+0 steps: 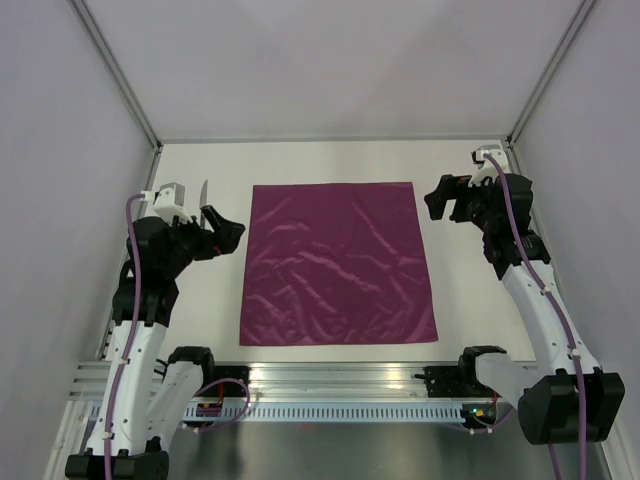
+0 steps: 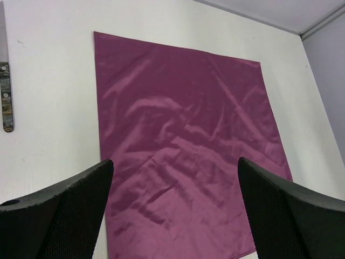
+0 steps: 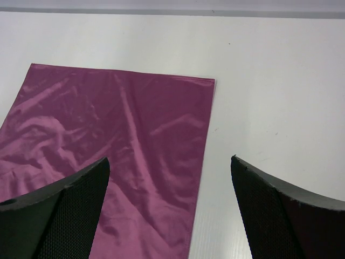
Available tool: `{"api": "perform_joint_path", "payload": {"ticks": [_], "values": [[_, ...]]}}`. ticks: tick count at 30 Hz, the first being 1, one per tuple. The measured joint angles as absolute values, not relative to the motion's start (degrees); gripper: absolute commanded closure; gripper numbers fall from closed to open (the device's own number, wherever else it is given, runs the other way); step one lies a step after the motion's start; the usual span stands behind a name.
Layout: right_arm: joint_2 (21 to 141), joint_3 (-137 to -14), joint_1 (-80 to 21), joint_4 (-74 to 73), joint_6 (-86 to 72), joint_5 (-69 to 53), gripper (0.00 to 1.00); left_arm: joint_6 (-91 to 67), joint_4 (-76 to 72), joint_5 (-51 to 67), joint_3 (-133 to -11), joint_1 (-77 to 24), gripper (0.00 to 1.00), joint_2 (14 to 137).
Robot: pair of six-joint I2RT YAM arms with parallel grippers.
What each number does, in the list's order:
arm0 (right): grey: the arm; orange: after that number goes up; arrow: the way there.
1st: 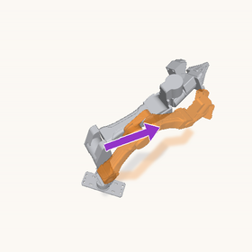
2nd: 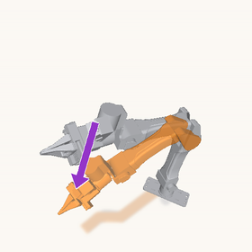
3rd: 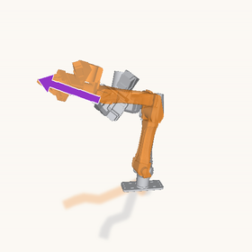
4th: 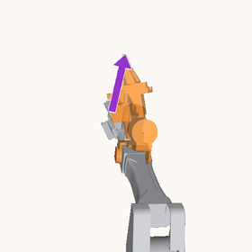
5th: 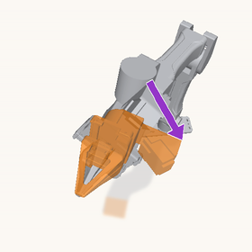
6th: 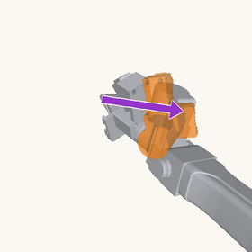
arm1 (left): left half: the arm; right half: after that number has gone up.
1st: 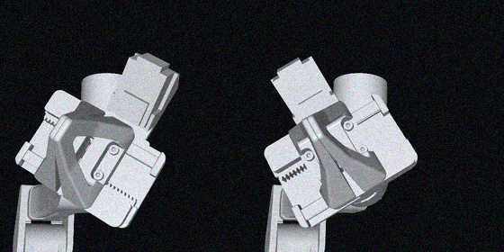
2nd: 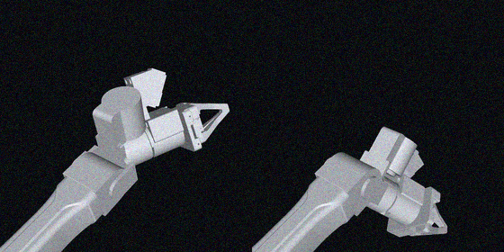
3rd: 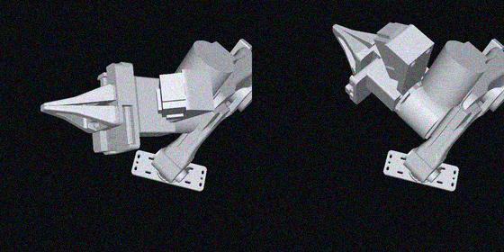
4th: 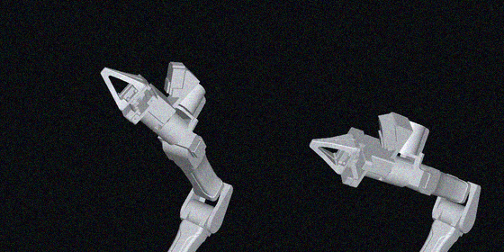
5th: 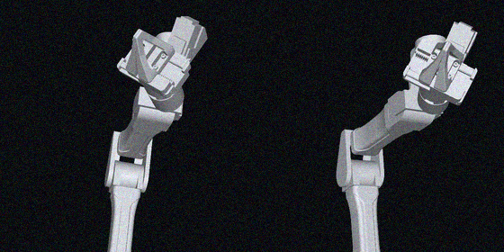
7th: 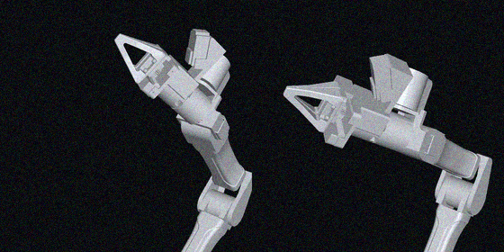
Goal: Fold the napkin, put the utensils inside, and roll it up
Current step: Fold the napkin at the center of the board.
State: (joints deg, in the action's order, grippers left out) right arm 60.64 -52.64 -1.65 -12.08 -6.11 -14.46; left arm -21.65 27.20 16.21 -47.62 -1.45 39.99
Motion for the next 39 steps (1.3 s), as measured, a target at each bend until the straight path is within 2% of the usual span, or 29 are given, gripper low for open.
{"api": "perform_joint_path", "payload": {"ticks": [9,12,14,18,25,31,39], "values": [[59.31,-52.64,-1.67,-13.17,-3.95,-14.98,0.02,-21.21,26.37,20.05,-47.62,-1.50,0.00,40.66],[59.46,-52.66,-1.67,-14.02,-3.20,-14.31,0.02,-21.28,25.76,19.59,-47.66,-4.47,0.00,41.82],[60.20,-52.82,-1.67,-14.28,-2.81,-13.32,0.02,-21.32,25.50,16.93,-48.12,-12.45,0.00,43.42],[63.31,-53.36,-1.65,-14.50,-2.07,-10.28,0.02,-21.61,24.01,5.93,-50.52,-35.27,0.01,49.36],[65.43,-53.39,-1.65,-14.79,-1.43,-5.96,0.02,-22.65,16.23,-10.81,-53.41,-57.87,0.04,67.42],[66.08,-53.39,-1.43,-14.59,-1.23,-3.88,0.02,-22.68,9.93,-19.25,-60.31,-70.04,0.09,87.70],[66.57,-53.39,-0.12,-14.59,-1.15,-2.76,0.02,-22.06,6.59,-23.03,-75.59,-78.98,0.19,107.68]]}}
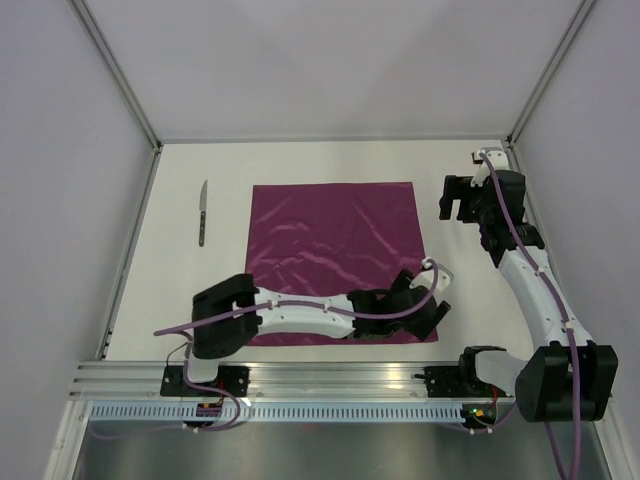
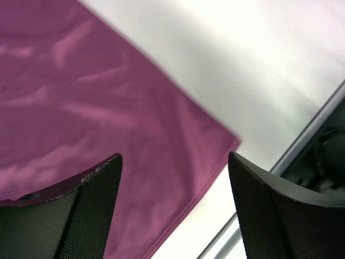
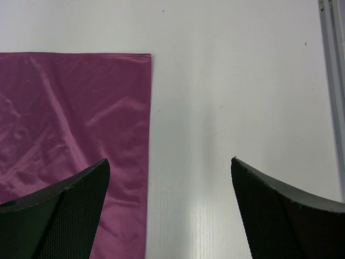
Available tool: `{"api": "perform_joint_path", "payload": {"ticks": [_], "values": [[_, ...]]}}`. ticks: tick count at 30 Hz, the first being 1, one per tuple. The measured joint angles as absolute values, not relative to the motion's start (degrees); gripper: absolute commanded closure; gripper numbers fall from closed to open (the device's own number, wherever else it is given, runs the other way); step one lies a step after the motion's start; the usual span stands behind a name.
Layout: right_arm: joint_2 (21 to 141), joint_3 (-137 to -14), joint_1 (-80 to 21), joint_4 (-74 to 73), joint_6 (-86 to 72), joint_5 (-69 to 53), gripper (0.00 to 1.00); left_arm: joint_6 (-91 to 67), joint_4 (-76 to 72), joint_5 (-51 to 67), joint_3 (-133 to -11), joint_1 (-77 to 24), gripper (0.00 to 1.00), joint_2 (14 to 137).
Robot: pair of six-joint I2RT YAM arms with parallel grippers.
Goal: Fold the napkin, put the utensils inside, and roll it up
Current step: Fold the napkin at the center of the board.
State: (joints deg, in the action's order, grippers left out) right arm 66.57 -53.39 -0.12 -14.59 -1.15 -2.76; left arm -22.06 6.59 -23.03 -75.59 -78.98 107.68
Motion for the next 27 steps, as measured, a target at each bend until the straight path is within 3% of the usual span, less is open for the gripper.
{"api": "perform_joint_path", "payload": {"ticks": [6,14,27], "values": [[66.59,-53.39,1.41,-14.61,-1.06,-2.76,0.02,-21.82,5.74,-23.42,-84.03,-81.93,0.33,117.62],[66.59,-53.39,2.42,-14.63,-1.06,-2.96,0.02,-21.80,5.89,-23.14,-85.60,-82.08,0.42,122.32],[66.83,-53.39,2.92,-14.66,-1.06,-3.18,0.02,-21.82,5.58,-19.66,-88.23,-82.76,0.45,126.50]]}}
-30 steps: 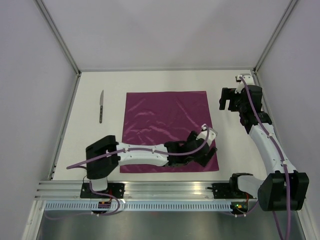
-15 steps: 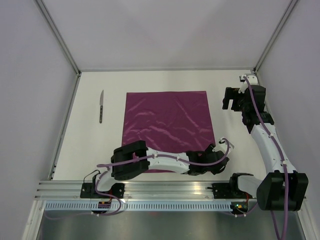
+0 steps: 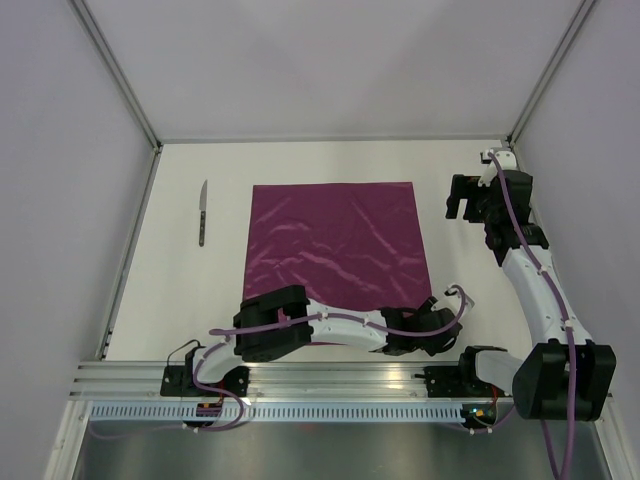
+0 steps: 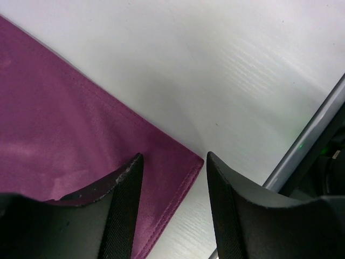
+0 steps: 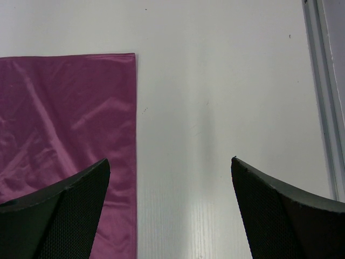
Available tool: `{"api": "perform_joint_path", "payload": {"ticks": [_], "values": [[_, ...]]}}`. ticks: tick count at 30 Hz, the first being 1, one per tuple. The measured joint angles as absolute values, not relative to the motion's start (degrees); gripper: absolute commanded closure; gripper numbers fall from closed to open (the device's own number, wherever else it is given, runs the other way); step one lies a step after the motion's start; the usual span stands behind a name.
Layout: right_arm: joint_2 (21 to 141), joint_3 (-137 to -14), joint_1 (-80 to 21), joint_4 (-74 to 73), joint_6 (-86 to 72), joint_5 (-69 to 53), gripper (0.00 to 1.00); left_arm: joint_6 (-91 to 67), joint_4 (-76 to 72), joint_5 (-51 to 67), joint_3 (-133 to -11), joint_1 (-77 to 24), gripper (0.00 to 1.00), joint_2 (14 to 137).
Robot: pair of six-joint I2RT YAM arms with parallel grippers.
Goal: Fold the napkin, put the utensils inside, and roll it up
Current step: Fold the napkin at the center of the board.
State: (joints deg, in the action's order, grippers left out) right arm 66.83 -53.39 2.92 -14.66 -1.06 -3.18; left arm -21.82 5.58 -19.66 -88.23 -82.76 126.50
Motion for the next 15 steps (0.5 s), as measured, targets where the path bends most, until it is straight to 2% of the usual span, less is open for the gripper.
{"api": "perform_joint_path", "payload": {"ticks": [5,8,15], "values": [[67.33,-53.39,3.31,-14.72,-1.06,-3.40,0.02,-21.80,5.13,-19.14,-88.53,-82.81,0.50,126.96],[67.35,-53.39,3.62,-14.79,-1.06,-3.70,0.03,-21.82,4.95,-19.14,-88.53,-82.81,0.57,127.04],[67.35,-53.39,3.92,-14.90,-1.08,-4.34,0.03,-21.82,4.16,-19.29,-88.53,-82.81,0.79,127.33]]}}
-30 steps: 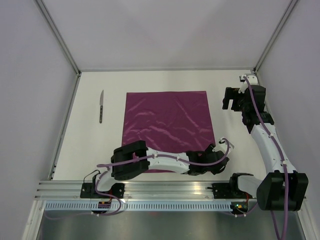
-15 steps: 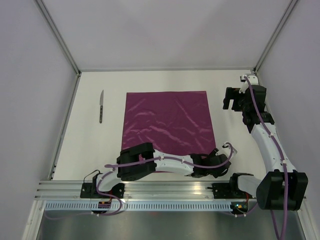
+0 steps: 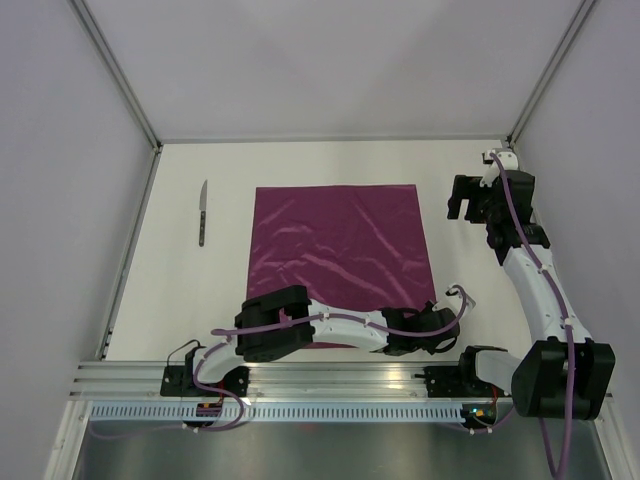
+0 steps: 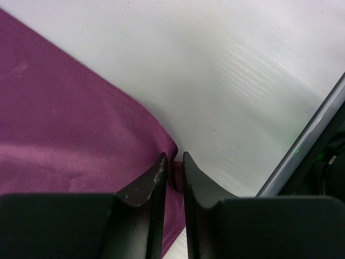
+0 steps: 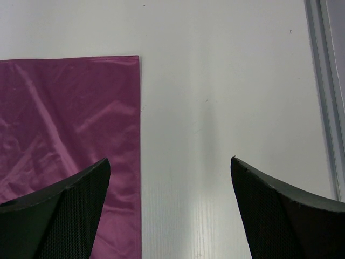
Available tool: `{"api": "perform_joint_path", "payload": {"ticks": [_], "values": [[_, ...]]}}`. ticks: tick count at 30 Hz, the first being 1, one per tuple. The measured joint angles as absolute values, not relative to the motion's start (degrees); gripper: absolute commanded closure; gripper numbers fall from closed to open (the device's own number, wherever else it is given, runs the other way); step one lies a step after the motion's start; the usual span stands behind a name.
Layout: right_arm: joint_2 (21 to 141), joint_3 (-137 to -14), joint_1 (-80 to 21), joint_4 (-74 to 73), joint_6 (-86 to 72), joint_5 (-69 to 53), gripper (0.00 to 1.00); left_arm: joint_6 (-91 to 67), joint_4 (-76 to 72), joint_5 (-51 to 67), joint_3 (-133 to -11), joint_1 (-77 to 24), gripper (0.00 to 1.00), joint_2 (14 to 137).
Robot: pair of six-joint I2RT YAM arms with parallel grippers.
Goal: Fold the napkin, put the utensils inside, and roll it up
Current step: Fold the napkin at the center of the board.
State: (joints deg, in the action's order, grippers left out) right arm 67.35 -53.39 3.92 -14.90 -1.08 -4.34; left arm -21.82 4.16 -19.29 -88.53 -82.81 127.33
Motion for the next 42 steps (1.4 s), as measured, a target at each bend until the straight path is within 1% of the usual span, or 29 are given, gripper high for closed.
{"api": "perform_joint_path", "payload": {"ticks": [2,3,6,15,20,24,28,32,37,42], "values": [[67.37,-53.39,4.08,-14.94,-1.08,-4.49,0.03,-21.82,4.10,-19.40,-88.53,-82.81,0.85,127.37],[67.37,-53.39,4.14,-14.96,-1.06,-4.51,0.03,-21.85,4.10,-19.42,-88.53,-82.81,0.90,127.37],[67.37,-53.39,4.29,-15.07,-1.08,-4.67,0.03,-21.85,4.12,-19.49,-88.53,-82.81,0.98,127.37],[67.48,-53.39,4.58,-15.11,-1.06,-4.91,0.04,-21.82,4.12,-19.18,-85.97,-82.70,0.98,124.99],[67.48,-53.39,4.78,-15.16,-1.06,-5.23,0.04,-21.89,3.99,-17.02,-82.91,-81.32,0.98,120.01],[67.53,-53.39,4.80,-15.25,-1.06,-5.56,0.04,-22.46,2.98,-14.17,-79.59,-78.26,0.98,114.28],[67.72,-53.39,4.89,-15.29,-1.06,-5.80,0.04,-24.12,1.54,-10.17,-75.31,-72.47,0.98,108.40],[68.12,-53.39,4.89,-15.35,-1.06,-6.26,0.04,-27.11,-1.13,-3.36,-69.28,-63.18,0.98,103.74],[68.42,-53.39,4.91,-15.49,-1.06,-6.92,0.05,-30.24,-1.87,4.19,-64.95,-50.04,0.98,102.37],[68.84,-53.39,4.91,-15.55,-1.06,-7.62,0.05,-31.68,-1.65,10.85,-64.55,-41.30,0.98,102.32]]}}
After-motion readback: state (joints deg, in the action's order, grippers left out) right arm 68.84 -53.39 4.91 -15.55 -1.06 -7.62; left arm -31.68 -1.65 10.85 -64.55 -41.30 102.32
